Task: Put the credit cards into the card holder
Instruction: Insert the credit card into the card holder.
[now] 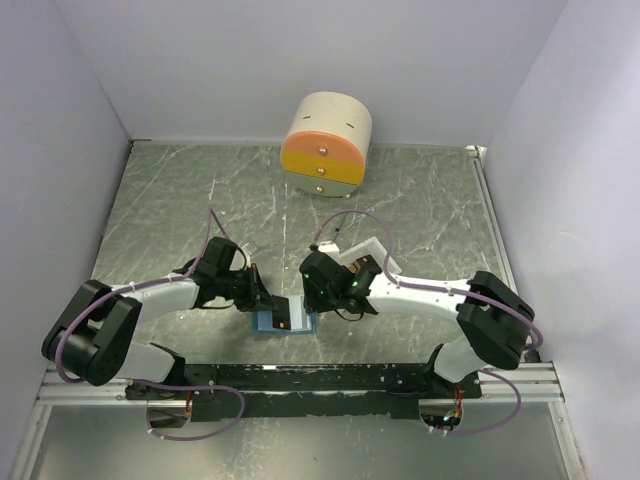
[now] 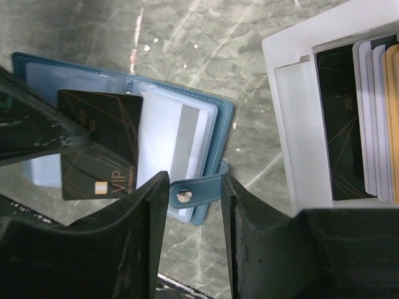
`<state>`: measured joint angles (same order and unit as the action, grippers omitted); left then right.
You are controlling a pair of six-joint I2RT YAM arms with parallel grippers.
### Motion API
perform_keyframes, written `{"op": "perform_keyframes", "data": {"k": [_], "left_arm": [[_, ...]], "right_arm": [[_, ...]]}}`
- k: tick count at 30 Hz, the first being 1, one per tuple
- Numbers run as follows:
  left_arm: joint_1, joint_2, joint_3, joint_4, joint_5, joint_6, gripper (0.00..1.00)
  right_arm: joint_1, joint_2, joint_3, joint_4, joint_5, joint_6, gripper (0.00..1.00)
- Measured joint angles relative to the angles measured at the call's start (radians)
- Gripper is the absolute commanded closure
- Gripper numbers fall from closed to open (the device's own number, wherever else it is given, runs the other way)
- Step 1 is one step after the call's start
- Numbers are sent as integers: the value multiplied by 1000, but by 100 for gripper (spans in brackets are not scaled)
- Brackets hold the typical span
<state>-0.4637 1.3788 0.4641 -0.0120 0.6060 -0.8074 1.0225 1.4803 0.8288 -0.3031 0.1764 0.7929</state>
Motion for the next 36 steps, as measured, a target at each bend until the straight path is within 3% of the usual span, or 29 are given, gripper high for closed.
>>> {"op": "perform_keyframes", "data": {"k": [9, 24, 36], "left_arm": [[0, 8, -14, 37, 1, -1, 93], [2, 40, -46, 138, 8, -1, 93], [2, 37, 52, -62, -22, 93, 93]], "right_arm": [[8, 110, 9, -5, 34, 19, 68], [10, 111, 11, 4, 40, 19, 75], [10, 109, -3, 35, 41, 19, 76]]}}
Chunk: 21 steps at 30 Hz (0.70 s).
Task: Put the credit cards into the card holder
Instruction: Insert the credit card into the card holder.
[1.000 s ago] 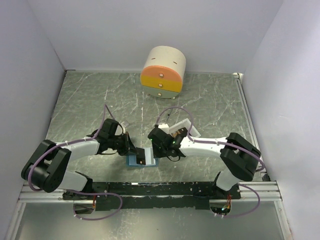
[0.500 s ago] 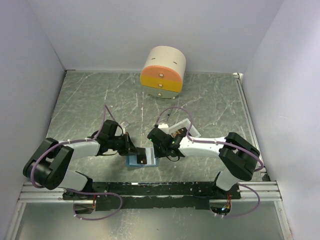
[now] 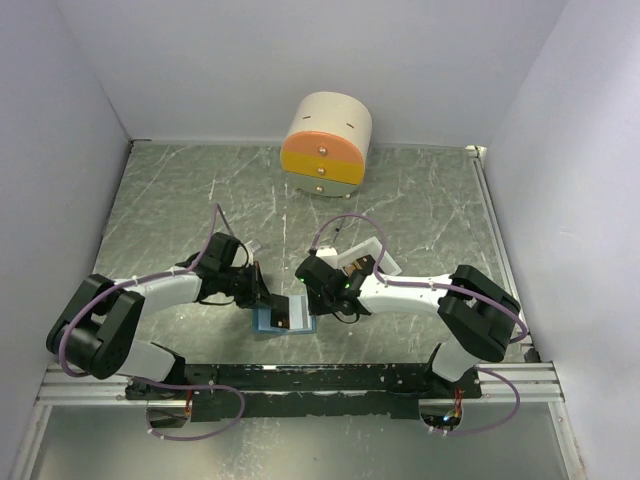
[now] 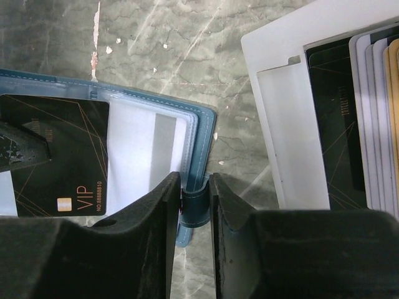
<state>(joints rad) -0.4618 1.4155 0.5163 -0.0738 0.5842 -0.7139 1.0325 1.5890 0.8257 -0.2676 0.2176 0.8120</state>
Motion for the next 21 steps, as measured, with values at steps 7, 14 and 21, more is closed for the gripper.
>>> {"op": "perform_keyframes", "data": {"k": [7, 14, 21], "left_arm": [[0, -5, 25, -59, -9, 29, 93], [0, 4, 25, -57, -6, 34, 93], [1, 27, 17, -8, 17, 29, 93]], "right_arm": [[0, 0, -1, 6, 0, -2, 77], [0, 0, -6, 17, -1, -3, 78], [0, -1, -15, 41, -3, -2, 78]]}}
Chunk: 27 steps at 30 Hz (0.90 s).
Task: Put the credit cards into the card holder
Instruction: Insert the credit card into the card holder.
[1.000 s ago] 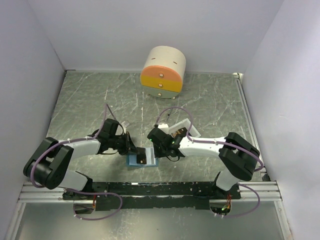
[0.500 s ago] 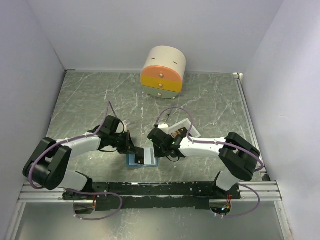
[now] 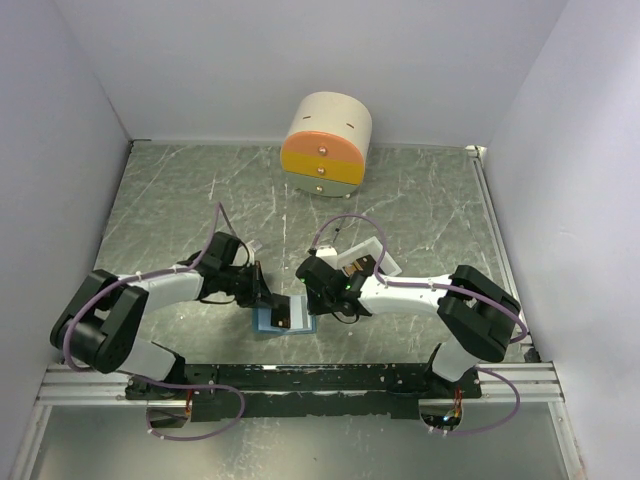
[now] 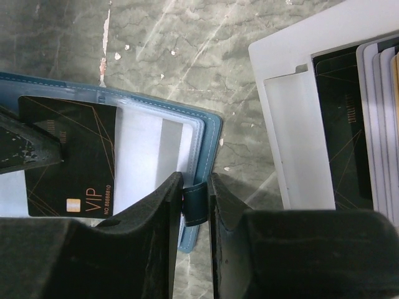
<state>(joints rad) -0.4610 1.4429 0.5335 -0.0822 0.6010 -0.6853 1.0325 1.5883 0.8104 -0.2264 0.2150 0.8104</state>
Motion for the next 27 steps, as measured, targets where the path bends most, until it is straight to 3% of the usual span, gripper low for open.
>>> {"op": "perform_keyframes", "data": {"k": [23, 27], "left_arm": [[-25, 29, -152, 355, 42, -162, 93], [-41, 44, -150, 372, 29, -178, 82]], "right_arm": [[-1, -23, -51, 73, -2, 35, 78], [-2, -31, -66, 92, -3, 47, 78]]}}
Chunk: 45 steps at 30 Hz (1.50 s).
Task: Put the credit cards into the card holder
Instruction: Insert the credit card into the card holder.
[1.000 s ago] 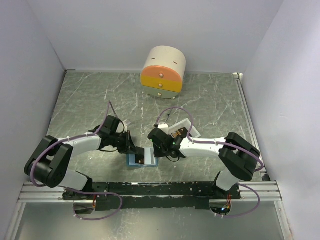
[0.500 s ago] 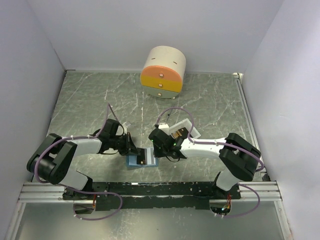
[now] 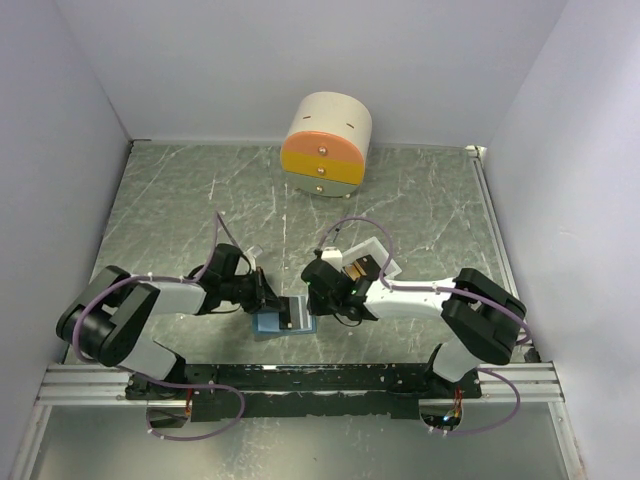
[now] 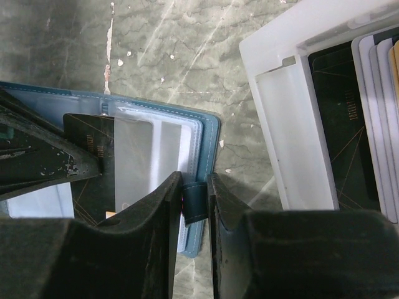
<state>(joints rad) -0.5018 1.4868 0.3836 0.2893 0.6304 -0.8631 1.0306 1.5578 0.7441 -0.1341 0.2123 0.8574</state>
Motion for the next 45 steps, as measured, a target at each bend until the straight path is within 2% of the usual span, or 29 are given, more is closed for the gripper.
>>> {"op": "perform_keyframes", "data": {"k": [2, 5, 8, 14, 21, 32, 37, 45], "left_arm": [[-7, 3, 3, -5, -14, -6, 69], [-16, -7, 13, -52, -44, -1, 57], [-19, -59, 26, -124, -80, 8, 50], [-23, -185, 56, -280, -185, 21, 45], [-23, -254, 62, -326, -219, 5, 48], [-25, -187, 31, -277, -207, -28, 47], [-31, -143, 19, -205, -179, -53, 56], [-65, -94, 13, -149, -172, -82, 79]], "right_arm": [[0, -3, -6, 8, 0, 4, 77], [0, -5, -13, 18, -1, 8, 77], [0, -5, -15, 27, -12, 13, 77], [0, -9, -26, 42, -14, 19, 77], [0, -16, -34, 48, -14, 22, 77], [0, -18, -39, 54, -18, 22, 77], [0, -18, -39, 55, -18, 22, 77], [0, -18, -40, 57, -18, 22, 77]]}}
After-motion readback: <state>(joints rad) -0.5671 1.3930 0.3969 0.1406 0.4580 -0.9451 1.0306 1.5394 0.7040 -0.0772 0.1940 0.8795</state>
